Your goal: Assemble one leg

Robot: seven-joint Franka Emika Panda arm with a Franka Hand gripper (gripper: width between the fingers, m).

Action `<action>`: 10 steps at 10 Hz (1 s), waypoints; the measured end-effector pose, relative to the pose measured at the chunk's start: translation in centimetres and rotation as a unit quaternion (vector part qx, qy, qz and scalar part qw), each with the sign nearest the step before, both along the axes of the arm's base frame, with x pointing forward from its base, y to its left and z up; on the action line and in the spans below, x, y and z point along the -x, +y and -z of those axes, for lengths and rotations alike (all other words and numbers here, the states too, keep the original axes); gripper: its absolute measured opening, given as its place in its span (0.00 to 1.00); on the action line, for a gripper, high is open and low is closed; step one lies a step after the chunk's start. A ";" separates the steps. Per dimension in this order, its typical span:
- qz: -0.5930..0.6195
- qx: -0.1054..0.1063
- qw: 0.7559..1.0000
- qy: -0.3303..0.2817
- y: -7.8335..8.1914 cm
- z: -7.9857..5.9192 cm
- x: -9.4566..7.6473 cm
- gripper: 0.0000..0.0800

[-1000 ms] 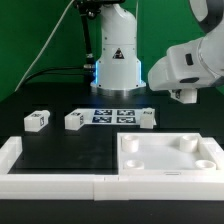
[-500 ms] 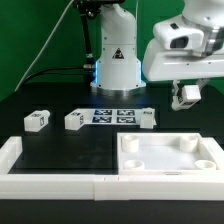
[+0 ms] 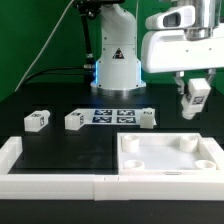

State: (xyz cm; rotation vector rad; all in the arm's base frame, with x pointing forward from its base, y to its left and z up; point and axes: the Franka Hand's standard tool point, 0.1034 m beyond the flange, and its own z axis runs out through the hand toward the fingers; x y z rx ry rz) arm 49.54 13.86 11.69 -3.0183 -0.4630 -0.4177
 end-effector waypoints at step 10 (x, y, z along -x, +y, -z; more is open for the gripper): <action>-0.034 0.012 0.999 -0.002 -2.7 -0.3 -5.8 0.36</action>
Offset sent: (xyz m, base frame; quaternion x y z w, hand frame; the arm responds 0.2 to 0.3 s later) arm 0.0000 0.0000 0.0000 0.0000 0.0000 0.0000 1.0000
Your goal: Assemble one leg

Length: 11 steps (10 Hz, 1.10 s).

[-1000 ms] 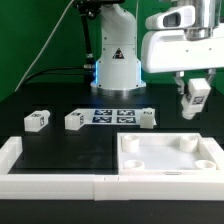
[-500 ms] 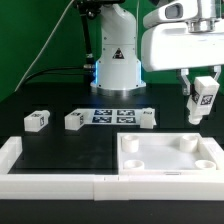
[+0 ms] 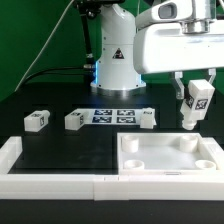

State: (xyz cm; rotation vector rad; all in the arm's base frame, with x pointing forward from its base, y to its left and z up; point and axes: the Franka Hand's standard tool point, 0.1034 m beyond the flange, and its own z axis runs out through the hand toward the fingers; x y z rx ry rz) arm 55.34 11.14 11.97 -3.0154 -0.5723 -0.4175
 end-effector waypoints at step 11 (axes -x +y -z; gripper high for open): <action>-0.030 -0.004 0.999 -0.034 0.4 1.8 -4.8 0.36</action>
Offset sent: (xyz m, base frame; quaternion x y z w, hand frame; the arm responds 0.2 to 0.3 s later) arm 0.0216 0.0177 -0.0060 0.0224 0.0170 0.0388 0.9989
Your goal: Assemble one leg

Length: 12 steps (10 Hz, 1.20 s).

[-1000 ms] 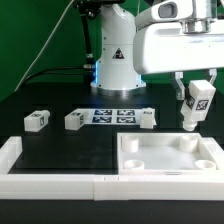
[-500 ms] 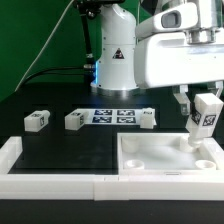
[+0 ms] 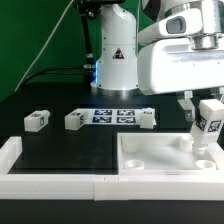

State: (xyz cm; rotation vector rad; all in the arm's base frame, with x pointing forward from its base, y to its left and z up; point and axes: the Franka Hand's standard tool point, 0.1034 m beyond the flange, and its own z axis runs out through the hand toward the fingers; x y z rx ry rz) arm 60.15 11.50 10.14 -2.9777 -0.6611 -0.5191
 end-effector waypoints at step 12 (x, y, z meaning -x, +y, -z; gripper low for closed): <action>0.008 -0.014 0.999 -0.044 1.0 1.9 -0.9 0.36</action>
Offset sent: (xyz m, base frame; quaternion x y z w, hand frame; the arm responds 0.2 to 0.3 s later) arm -0.0066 -0.0090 -0.0054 0.0061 0.0125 0.0136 0.9998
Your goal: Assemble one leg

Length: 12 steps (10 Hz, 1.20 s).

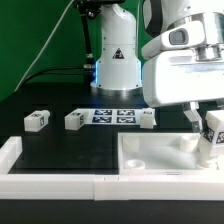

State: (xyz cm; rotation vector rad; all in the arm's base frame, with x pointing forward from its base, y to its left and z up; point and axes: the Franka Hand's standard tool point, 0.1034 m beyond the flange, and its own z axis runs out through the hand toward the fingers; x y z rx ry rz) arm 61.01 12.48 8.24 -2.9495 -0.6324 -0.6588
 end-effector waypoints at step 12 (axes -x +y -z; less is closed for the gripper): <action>0.004 -0.006 0.999 -0.046 -0.4 1.1 0.5 0.75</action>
Offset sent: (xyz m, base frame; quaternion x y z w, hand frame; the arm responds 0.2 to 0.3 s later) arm -0.0107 -0.0047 -0.0115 0.0003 0.0063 -0.0052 1.0000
